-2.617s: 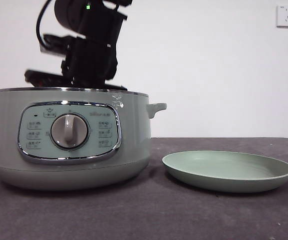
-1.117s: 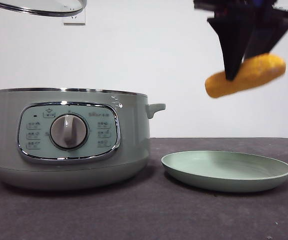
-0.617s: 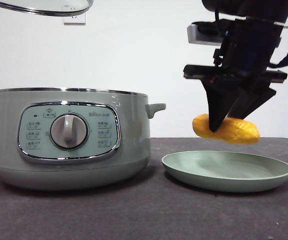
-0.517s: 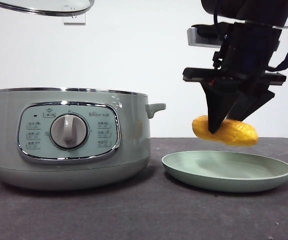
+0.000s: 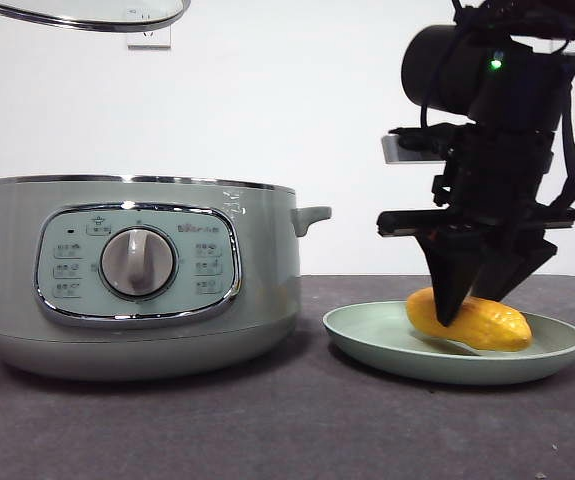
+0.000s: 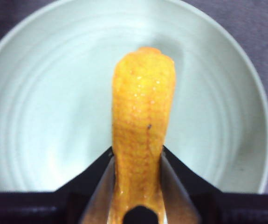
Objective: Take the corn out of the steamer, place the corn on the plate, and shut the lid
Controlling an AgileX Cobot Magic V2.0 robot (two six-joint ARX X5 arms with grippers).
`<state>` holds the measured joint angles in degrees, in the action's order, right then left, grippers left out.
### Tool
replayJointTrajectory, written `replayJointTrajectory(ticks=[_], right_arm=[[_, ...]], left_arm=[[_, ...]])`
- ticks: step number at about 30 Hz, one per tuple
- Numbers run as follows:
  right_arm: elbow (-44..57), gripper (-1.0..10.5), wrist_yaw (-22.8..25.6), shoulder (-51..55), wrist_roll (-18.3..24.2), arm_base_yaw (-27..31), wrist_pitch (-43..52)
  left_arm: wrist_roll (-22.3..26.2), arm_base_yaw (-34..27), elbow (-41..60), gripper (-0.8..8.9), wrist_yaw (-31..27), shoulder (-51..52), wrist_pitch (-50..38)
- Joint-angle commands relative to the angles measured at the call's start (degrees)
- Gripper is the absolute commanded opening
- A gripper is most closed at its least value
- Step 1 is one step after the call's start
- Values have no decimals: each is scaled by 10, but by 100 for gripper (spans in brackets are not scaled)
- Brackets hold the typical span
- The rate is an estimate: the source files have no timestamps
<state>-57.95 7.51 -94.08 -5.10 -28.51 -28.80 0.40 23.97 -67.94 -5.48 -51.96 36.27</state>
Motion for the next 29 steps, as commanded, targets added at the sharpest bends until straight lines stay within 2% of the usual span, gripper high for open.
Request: replayJointTrajectory(ticks=[1,3,5,10,14,29], right_arm=[[4,189,-1,-3,2,0,4],[3,314,-1,-3,2,1,4],[3,351,-1,-3,2,3,3],[3,347,-1,12,2,3,-7],[3,347,-1,61,0,3,-31],[3,344,4,268,-4,24,-82]], left_arm=[[-4,1,-9,-9,0,6,-32],[-6,1,-9,-9,0,6,-33],[-8,1,-9,-9,0,3,-34],[-12,1,-9,-9,3,-5,-37],[-22,1,-9,-9,30,-28,-43],[-34,28,-9,-9,57,-198,-103]])
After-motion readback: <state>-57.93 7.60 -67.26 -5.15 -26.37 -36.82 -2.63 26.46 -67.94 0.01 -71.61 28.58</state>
